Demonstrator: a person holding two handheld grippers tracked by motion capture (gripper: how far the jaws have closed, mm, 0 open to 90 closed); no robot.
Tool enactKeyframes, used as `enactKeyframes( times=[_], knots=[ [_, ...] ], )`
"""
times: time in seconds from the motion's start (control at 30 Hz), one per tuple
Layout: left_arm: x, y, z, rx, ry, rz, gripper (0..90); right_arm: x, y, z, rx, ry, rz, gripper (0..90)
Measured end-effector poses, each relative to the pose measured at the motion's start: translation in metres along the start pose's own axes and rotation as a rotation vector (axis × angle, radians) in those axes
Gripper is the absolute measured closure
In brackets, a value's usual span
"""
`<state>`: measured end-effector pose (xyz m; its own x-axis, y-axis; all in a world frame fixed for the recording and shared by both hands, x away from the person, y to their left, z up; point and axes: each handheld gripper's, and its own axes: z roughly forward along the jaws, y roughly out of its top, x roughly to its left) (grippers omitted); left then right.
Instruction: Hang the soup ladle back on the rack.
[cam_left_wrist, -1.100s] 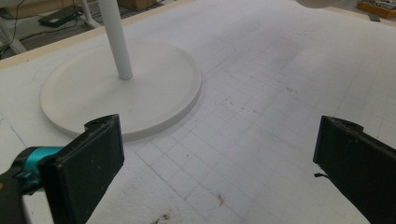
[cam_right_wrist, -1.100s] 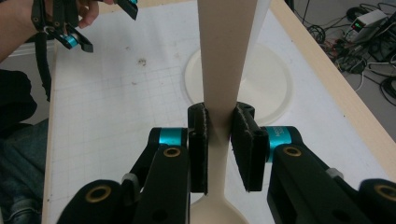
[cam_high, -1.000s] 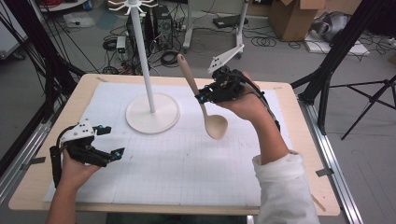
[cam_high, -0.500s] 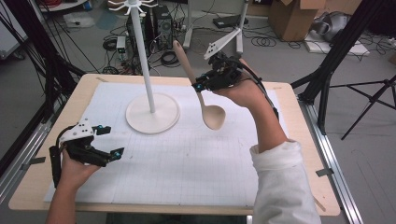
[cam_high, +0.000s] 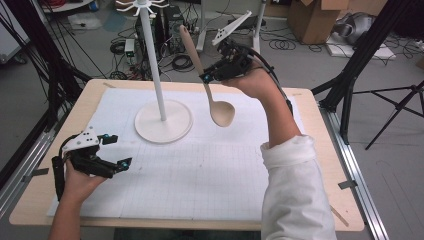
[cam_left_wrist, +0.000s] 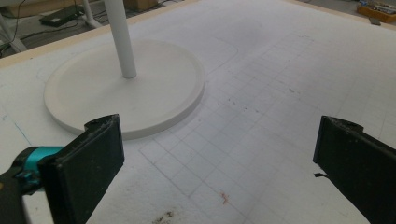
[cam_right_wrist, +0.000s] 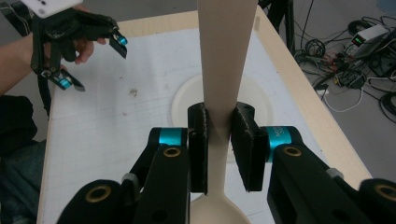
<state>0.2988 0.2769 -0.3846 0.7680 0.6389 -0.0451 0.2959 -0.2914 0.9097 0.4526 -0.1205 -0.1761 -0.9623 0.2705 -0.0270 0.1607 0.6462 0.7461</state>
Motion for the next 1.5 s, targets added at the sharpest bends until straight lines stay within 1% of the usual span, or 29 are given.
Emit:
enactKeyframes(
  times=[0.07, 0.2, 0.3, 0.5, 0.53, 0.57, 0.63, 0.7, 0.8, 0.9, 1.13, 1.2, 1.27, 1.3, 1.33, 1.5],
  knots=[
    [0.002, -0.001, 0.0, -0.001, -0.005, -0.004, 2.2, -0.005, 0.005, 0.0, -0.007, 0.003, 0.004, 77.2],
    [0.0, 0.0, 0.0, -0.012, -0.008, -0.006, 2.3, -0.012, 0.014, -0.001, -0.015, 0.01, 0.009, 77.2],
    [0.0, 0.001, 0.0, -0.006, -0.009, 0.001, 2.2, -0.017, 0.021, -0.001, -0.018, 0.01, 0.01, 77.2],
    [-0.001, 0.001, 0.001, -0.009, -0.01, 0.004, 2.3, -0.026, 0.034, 0.001, -0.01, 0.01, 0.013, 77.2],
    [-0.001, 0.001, 0.001, -0.009, -0.01, 0.004, 2.3, -0.026, 0.034, 0.001, -0.01, 0.01, 0.013, 77.2],
    [-0.001, 0.001, 0.001, -0.009, -0.01, 0.004, 2.2, -0.03, 0.037, 0.002, -0.016, 0.017, 0.026, 77.2],
    [-0.001, 0.001, 0.001, -0.007, -0.01, 0.003, 2.2, -0.033, 0.039, 0.003, -0.016, 0.021, 0.035, 77.2],
    [-0.001, 0.001, 0.001, -0.007, -0.011, 0.0, 2.2, -0.037, 0.041, 0.005, -0.013, 0.019, 0.04, 77.2],
    [0.0, 0.0, 0.0, -0.009, -0.01, 0.001, 2.3, -0.041, 0.045, 0.009, -0.014, 0.028, 0.04, 77.2],
    [0.001, 0.0, 0.0, -0.009, -0.008, -0.001, 2.2, -0.043, 0.047, 0.012, -0.023, 0.041, 0.043, 77.2],
    [0.0, 0.0, 0.001, -0.008, -0.01, -0.002, 2.2, -0.05, 0.044, 0.016, -0.022, 0.048, 0.059, 77.2],
    [-0.001, 0.001, 0.002, -0.004, -0.014, 0.002, 2.2, -0.052, 0.044, 0.018, -0.029, 0.059, 0.063, 77.2],
    [-0.001, 0.001, 0.003, -0.003, -0.015, 0.004, 2.2, -0.052, 0.044, 0.018, -0.033, 0.062, 0.063, 77.2],
    [-0.001, 0.001, 0.002, -0.002, -0.014, 0.004, 2.2, -0.051, 0.045, 0.018, -0.039, 0.075, 0.065, 77.2],
    [-0.001, 0.001, 0.002, -0.002, -0.014, 0.004, 2.3, -0.051, 0.046, 0.018, -0.04, 0.077, 0.065, 77.2],
    [-0.001, 0.001, 0.0, -0.007, -0.011, 0.001, 2.3, -0.051, 0.046, 0.021, -0.028, 0.08, 0.063, 77.2]
  ],
)
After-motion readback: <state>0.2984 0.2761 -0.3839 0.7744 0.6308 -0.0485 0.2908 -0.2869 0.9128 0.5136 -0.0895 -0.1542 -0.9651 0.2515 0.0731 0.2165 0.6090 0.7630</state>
